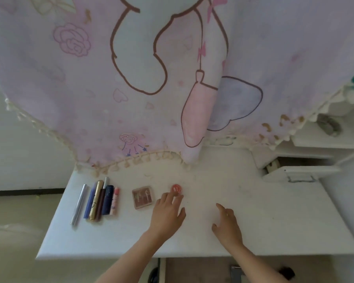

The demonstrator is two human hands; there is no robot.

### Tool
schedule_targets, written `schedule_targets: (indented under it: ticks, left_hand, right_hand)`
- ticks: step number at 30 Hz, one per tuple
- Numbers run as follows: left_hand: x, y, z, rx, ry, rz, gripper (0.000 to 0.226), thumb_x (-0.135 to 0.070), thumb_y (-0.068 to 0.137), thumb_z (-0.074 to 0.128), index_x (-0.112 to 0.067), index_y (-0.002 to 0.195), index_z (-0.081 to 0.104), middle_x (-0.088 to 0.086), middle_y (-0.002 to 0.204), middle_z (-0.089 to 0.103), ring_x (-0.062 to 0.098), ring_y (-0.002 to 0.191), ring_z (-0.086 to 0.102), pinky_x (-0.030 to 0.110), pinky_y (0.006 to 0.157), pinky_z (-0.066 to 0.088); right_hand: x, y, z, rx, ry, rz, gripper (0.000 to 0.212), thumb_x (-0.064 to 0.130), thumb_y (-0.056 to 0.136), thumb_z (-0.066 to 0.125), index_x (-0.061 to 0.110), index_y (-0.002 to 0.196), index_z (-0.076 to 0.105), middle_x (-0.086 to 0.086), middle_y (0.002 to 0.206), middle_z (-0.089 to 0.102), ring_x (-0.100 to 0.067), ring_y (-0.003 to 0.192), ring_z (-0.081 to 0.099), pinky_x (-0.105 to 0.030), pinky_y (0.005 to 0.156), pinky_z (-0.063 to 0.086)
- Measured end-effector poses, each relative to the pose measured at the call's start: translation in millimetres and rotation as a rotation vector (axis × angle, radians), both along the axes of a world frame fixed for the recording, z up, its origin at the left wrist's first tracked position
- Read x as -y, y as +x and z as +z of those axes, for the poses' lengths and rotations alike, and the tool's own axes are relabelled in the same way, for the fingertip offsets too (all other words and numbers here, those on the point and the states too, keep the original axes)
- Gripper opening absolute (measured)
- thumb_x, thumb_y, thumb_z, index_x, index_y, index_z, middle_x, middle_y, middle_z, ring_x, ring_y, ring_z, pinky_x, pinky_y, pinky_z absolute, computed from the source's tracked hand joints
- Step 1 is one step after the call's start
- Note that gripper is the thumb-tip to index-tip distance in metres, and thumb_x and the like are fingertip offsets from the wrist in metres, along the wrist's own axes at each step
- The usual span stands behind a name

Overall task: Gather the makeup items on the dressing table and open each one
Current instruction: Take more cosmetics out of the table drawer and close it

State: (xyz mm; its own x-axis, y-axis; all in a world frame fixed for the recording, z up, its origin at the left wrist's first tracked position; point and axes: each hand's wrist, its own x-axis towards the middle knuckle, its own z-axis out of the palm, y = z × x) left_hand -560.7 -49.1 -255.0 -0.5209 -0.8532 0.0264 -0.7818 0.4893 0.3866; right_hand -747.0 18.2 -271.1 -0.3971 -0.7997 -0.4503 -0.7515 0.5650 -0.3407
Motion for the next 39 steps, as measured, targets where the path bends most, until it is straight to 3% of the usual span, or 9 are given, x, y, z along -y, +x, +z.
schedule_targets:
  ticks: [4, 6, 8, 10, 17, 24, 33, 36, 39]
  left_hand:
    - [-39.8, -31.0, 4.2, -0.015, 0.08, -0.068, 0.04, -0.037, 0.073, 0.038, -0.02, 0.091, 0.07, -0.004, 0.089, 0.07, 0.015, 0.076, 0.068, 0.023, 0.057, 0.054]
    - [-65.9, -48.1, 4.0, -0.052, 0.115, -0.045, 0.047, -0.037, 0.08, 0.033, -0.016, 0.106, 0.066, -0.001, 0.106, 0.067, 0.019, 0.095, 0.065, 0.028, 0.073, 0.053]
    - [-93.0, -66.6, 3.0, 0.007, 0.194, -0.041, 0.047, -0.035, 0.091, 0.03, -0.017, 0.131, 0.047, -0.002, 0.134, 0.049, 0.018, 0.123, 0.045, 0.028, 0.097, 0.039]
    - [-120.4, -85.1, -3.6, 0.052, 0.204, -0.032, 0.044, -0.031, 0.096, 0.034, -0.02, 0.138, 0.036, -0.005, 0.143, 0.038, 0.014, 0.13, 0.033, 0.025, 0.103, 0.03]
    - [-216.8, -137.8, -11.5, 0.133, 0.262, -0.033, 0.03, -0.023, 0.091, 0.037, -0.015, 0.117, 0.05, 0.002, 0.124, 0.051, 0.022, 0.113, 0.044, 0.029, 0.088, 0.037]
    - [-280.6, -156.3, -30.0, 0.198, 0.367, -0.012, 0.034, -0.025, 0.091, 0.039, -0.017, 0.124, 0.046, 0.0, 0.13, 0.048, 0.02, 0.12, 0.04, 0.027, 0.094, 0.034]
    - [-261.0, -169.6, -41.1, 0.265, 0.403, -0.011, 0.038, -0.025, 0.091, 0.04, -0.019, 0.129, 0.044, 0.0, 0.134, 0.045, 0.019, 0.123, 0.038, 0.029, 0.1, 0.036]
    - [-240.0, -175.8, -59.1, 0.297, 0.429, -0.018, 0.038, -0.024, 0.091, 0.042, -0.02, 0.128, 0.044, 0.0, 0.134, 0.045, 0.019, 0.124, 0.039, 0.03, 0.101, 0.037]
    - [-219.1, -184.2, -80.8, 0.354, 0.477, -0.024, 0.043, -0.021, 0.089, 0.046, -0.018, 0.131, 0.04, 0.003, 0.135, 0.043, 0.022, 0.125, 0.037, 0.031, 0.101, 0.036]
  right_hand:
    - [-49.9, -34.2, 2.7, 0.035, -0.014, -0.063, 0.063, 0.014, 0.087, 0.051, 0.02, 0.142, 0.022, -0.006, 0.137, 0.033, -0.021, 0.124, 0.041, -0.03, 0.094, 0.044]
    - [-77.5, -51.4, 5.6, 0.053, -0.028, -0.088, 0.063, 0.013, 0.087, 0.051, 0.021, 0.142, 0.023, -0.007, 0.137, 0.034, -0.021, 0.122, 0.044, -0.029, 0.094, 0.044]
    - [-106.4, -69.5, 9.5, 0.062, -0.058, -0.096, 0.062, 0.012, 0.087, 0.052, 0.021, 0.142, 0.024, -0.007, 0.136, 0.035, -0.019, 0.111, 0.051, -0.026, 0.09, 0.046]
    - [-137.4, -90.1, 13.4, 0.064, -0.083, -0.104, 0.061, 0.013, 0.089, 0.053, 0.02, 0.142, 0.025, -0.007, 0.137, 0.035, -0.016, 0.103, 0.054, -0.021, 0.087, 0.045]
    - [-250.7, -165.4, 16.8, 0.02, -0.059, -0.18, 0.058, 0.018, 0.089, 0.054, 0.018, 0.141, 0.028, -0.007, 0.142, 0.039, -0.023, 0.127, 0.043, -0.031, 0.101, 0.041]
    - [-325.8, -195.1, 5.4, 0.045, -0.011, -0.224, 0.051, 0.02, 0.089, 0.056, 0.014, 0.135, 0.036, -0.008, 0.138, 0.042, -0.022, 0.127, 0.042, -0.028, 0.101, 0.039]
    - [-300.4, -184.3, -3.1, 0.157, -0.027, -0.211, 0.047, 0.021, 0.089, 0.056, 0.015, 0.133, 0.041, -0.005, 0.132, 0.047, -0.018, 0.116, 0.051, -0.024, 0.091, 0.044]
    - [-275.3, -181.7, -9.4, 0.196, -0.01, -0.215, 0.047, 0.019, 0.09, 0.055, 0.012, 0.134, 0.04, -0.006, 0.133, 0.047, -0.017, 0.115, 0.052, -0.017, 0.08, 0.04]
    - [-244.2, -179.9, -22.7, 0.287, -0.021, -0.303, 0.044, 0.016, 0.09, 0.055, 0.008, 0.132, 0.042, -0.008, 0.13, 0.051, -0.02, 0.114, 0.052, -0.019, 0.081, 0.038]
